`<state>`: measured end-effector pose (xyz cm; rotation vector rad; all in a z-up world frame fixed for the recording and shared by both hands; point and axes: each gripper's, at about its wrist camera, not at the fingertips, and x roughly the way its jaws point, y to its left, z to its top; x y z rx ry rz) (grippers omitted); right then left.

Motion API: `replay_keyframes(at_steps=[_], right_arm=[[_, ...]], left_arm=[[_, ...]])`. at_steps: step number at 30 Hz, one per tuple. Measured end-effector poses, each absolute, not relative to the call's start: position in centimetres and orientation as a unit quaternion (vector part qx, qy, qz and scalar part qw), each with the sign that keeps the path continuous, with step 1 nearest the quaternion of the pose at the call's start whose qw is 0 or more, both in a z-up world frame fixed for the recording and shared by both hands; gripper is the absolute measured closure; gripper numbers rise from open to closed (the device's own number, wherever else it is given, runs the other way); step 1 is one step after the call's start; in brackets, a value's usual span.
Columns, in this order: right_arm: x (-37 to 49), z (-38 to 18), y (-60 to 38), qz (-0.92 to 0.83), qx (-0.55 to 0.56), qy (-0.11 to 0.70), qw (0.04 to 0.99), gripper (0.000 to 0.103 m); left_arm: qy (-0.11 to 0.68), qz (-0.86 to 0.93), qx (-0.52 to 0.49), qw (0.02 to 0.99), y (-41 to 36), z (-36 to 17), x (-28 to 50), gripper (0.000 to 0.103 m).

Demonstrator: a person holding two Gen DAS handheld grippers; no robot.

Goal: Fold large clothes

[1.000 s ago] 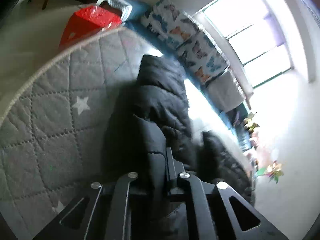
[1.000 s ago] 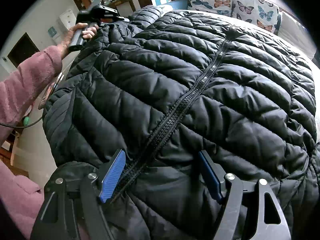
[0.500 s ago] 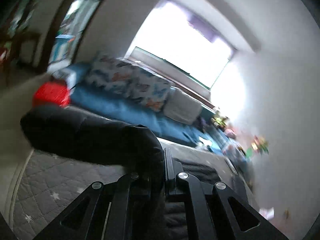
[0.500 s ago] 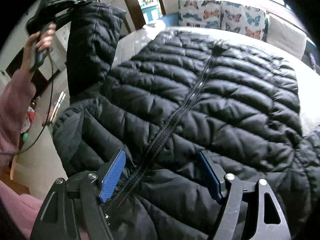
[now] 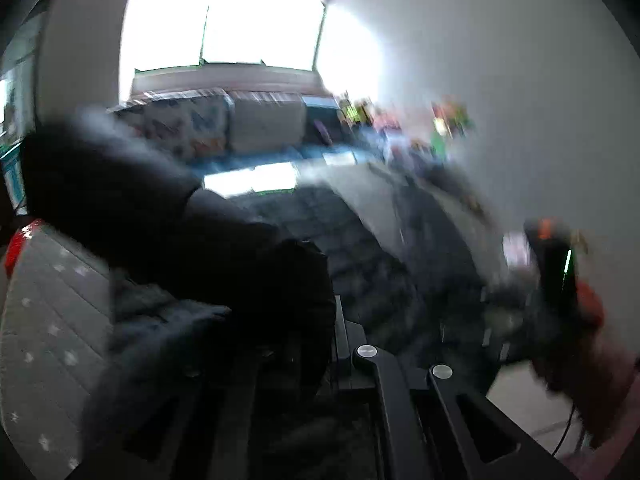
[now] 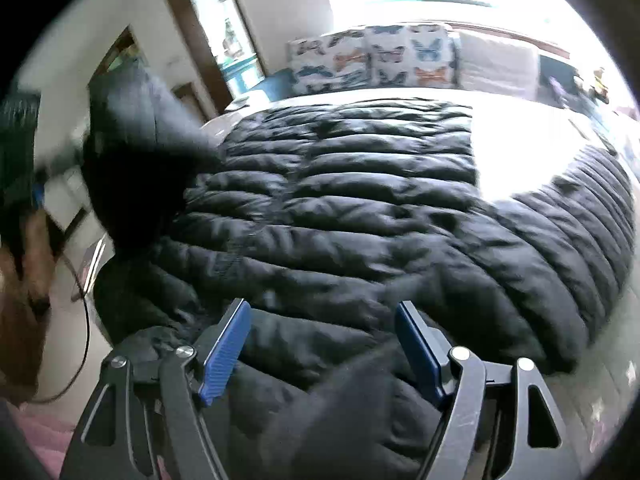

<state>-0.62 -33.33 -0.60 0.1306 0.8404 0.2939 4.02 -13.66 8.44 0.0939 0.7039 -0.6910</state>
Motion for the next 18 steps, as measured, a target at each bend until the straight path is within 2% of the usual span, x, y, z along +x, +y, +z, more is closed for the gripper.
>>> replay_keyframes(at_steps=[3,5,7,9,14,18], right_arm=[[-1.4,-1.0,-35.5,0.119,0.093,0.405,0.902,0.022],[-1.8,-1.1,-36.6,0.108,0.104,0.405,0.902,0.022],[-2.2,-1.1,-37.3,0.101,0.107,0.403,0.903,0.022],[-2.4,-1.0,-38.0,0.092,0.111,0.402,0.904,0.022],[-2.6,-0.2,-38.4,0.078,0.100,0.400,0.908,0.022],[-3.0,1.7,-38.5,0.070,0.072,0.385,0.917,0.022]], left_arm=[[0.372,-0.336,0.073,0.862,-17.3,3.2,3.3,0.091],[0.385,-0.336,0.088,0.855,-18.5,0.9,3.1,0.085],[0.391,-0.338,0.099,0.851,-19.9,-1.1,1.3,0.074],[0.402,-0.354,0.087,0.840,-20.2,-2.3,1.2,0.045],[0.405,-0.370,0.086,0.832,-20.1,-2.4,-0.1,0.040],[0.392,-0.371,0.041,0.841,-16.2,1.7,1.2,0.039]])
